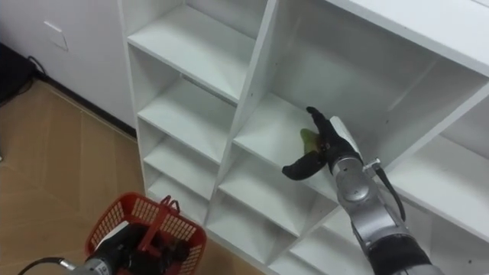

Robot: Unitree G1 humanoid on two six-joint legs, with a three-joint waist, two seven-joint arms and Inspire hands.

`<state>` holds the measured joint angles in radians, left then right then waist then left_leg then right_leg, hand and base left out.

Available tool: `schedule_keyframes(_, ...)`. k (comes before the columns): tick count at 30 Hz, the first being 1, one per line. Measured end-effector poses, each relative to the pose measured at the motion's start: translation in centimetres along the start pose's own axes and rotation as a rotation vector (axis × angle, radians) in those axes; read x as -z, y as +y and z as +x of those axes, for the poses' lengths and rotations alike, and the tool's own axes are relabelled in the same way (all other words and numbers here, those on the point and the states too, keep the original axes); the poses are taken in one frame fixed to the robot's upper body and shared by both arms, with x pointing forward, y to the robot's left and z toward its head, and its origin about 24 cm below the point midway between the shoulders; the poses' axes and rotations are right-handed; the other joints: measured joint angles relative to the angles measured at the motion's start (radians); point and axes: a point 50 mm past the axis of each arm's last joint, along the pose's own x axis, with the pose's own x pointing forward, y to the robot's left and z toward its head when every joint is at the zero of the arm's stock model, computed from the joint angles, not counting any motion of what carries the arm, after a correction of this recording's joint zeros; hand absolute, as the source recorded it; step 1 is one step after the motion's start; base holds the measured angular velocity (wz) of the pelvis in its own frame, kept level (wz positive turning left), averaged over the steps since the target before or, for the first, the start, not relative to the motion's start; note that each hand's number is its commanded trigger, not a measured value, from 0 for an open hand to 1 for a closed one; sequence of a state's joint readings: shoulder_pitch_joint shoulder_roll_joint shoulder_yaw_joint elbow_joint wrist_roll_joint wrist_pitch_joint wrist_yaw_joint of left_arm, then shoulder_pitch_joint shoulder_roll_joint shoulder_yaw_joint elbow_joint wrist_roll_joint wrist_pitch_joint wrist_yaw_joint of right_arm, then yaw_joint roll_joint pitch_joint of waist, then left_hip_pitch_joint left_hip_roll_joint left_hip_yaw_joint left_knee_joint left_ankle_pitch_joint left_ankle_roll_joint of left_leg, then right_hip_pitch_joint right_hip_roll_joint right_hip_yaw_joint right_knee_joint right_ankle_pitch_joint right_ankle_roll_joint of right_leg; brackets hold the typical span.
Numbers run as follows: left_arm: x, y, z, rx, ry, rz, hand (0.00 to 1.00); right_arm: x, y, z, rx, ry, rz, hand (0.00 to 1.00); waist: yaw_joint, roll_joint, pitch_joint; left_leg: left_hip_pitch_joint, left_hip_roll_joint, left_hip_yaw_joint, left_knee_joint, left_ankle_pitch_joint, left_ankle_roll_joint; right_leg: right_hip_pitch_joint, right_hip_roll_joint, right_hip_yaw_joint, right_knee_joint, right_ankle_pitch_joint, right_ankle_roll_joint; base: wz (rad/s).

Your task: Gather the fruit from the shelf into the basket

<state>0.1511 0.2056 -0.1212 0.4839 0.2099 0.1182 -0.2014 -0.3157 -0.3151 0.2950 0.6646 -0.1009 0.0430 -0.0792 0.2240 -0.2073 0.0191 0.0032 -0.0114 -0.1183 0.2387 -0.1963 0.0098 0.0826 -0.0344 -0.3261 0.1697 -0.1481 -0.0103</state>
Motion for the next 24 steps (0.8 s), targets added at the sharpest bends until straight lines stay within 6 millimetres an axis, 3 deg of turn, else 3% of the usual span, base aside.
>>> schedule_keyframes(1,0.00,0.02,0.00,-0.002,0.000,0.000,1.00,0.12,0.02,-0.06,0.005,0.002,-0.006,0.05,0.000,0.000,0.0002,0.000,0.000,0.000,0.000,0.000,0.000,0.000,0.000,0.000,0.000,0.000,0.000,0.00)
schedule_keyframes(2,0.01,0.03,0.00,-0.003,0.000,0.000,1.00,0.12,0.02,-0.06,0.006,0.002,-0.009,0.18,0.000,0.001,0.0007,0.000,0.000,0.000,0.000,0.000,0.000,0.000,0.000,0.000,0.000,0.000,0.000,0.00)
schedule_keyframes(3,0.00,0.03,0.00,-0.003,0.000,0.000,1.00,0.13,0.03,-0.06,0.006,0.002,-0.015,0.51,0.000,0.003,0.0018,0.000,0.000,0.000,0.000,0.000,0.000,0.000,0.000,0.000,0.000,0.000,0.000,0.00)
schedule_keyframes(6,0.00,0.02,0.00,-0.003,0.000,0.000,1.00,0.11,0.06,-0.06,0.008,0.001,-0.022,0.80,0.000,0.004,0.0024,0.000,0.000,0.000,0.000,0.000,0.000,0.000,0.000,0.000,0.000,0.000,0.000,0.00)
schedule_keyframes(7,0.01,0.03,0.00,-0.003,0.000,0.000,1.00,0.11,0.05,-0.06,0.013,0.001,-0.023,1.00,0.000,0.004,0.0027,0.000,0.000,0.000,0.000,0.000,0.000,0.000,0.000,0.000,0.000,0.000,0.000,0.00)
schedule_keyframes(12,0.00,-0.01,0.00,-0.002,0.000,-0.002,1.00,0.50,0.24,-0.06,0.010,0.018,-0.024,1.00,-0.001,0.007,0.0036,0.000,0.000,0.002,0.001,0.000,0.000,0.000,-0.001,-0.001,0.001,0.000,0.000,0.00)
schedule_keyframes(20,-0.07,-0.39,0.06,0.012,-0.002,0.001,1.00,0.87,0.35,-0.10,-0.004,0.034,-0.054,1.00,-0.005,0.025,-0.0055,0.000,-0.001,0.003,0.002,0.000,0.000,0.000,-0.001,-0.001,0.001,0.000,0.000,0.00)
schedule_keyframes(24,-0.11,-0.59,0.09,0.018,-0.003,0.003,1.00,0.98,0.43,-0.12,-0.015,0.037,-0.060,1.00,-0.006,0.039,-0.0063,0.001,0.000,0.003,0.000,0.000,0.000,-0.001,-0.001,-0.002,0.000,0.000,0.000,0.00)
